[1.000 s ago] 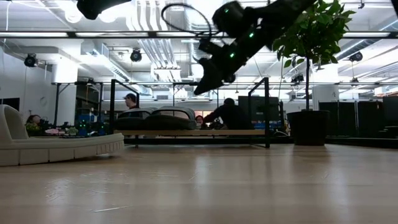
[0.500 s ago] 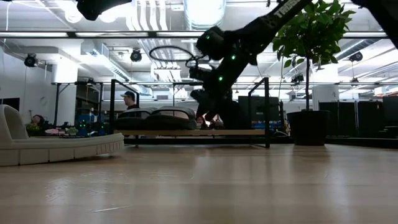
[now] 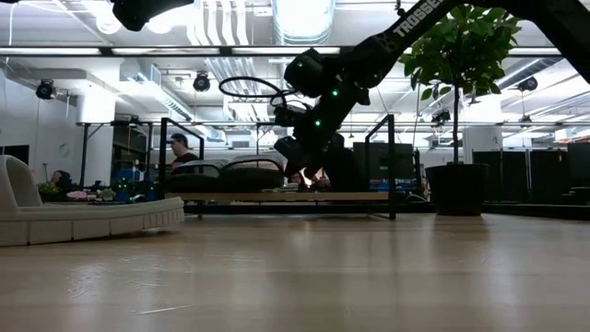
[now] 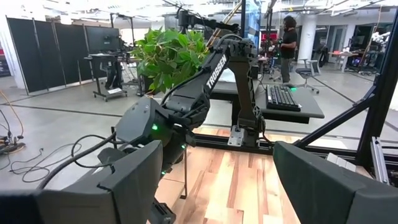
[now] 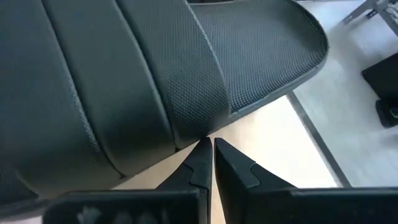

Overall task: Pick and place slides into the shelf
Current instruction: Put the black slipper on the shelf

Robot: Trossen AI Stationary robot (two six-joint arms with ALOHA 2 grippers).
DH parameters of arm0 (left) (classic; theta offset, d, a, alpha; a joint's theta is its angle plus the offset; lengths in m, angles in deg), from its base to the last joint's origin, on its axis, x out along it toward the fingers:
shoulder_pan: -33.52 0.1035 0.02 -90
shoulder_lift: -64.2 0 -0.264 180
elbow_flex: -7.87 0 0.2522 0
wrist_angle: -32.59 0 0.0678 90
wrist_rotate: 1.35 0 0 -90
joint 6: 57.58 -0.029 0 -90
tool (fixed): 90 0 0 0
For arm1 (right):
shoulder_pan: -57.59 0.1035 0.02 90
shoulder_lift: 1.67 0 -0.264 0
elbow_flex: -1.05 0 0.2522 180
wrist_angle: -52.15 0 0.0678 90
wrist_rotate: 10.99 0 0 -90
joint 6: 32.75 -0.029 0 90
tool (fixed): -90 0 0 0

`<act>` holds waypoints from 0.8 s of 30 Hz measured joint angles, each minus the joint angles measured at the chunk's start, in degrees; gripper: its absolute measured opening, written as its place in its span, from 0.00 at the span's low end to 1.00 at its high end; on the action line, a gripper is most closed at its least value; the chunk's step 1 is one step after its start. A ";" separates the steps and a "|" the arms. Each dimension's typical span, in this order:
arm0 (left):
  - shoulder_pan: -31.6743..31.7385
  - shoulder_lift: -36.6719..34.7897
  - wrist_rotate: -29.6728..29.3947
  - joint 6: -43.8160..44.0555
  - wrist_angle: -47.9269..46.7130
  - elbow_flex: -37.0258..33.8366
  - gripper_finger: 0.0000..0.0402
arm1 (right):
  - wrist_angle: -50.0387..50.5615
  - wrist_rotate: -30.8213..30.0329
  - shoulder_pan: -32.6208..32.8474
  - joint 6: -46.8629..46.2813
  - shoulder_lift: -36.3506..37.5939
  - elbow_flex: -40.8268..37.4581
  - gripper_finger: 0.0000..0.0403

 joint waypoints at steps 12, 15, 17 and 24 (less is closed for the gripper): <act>0.01 -0.04 -0.04 0.01 0.00 -0.02 0.73 | 0.19 0.99 -0.42 -1.73 0.00 -0.14 0.02; 0.00 -0.02 -0.13 0.02 0.00 -0.02 0.73 | 0.32 1.57 -0.45 -2.68 0.00 -0.16 0.02; 0.00 -0.02 -0.13 0.02 0.02 -0.02 0.73 | 0.23 1.61 -0.43 -3.45 -0.11 -0.17 0.02; 0.00 -0.03 -0.11 0.02 0.02 -0.02 0.73 | 0.45 2.93 -0.21 -6.08 -0.24 -0.22 0.02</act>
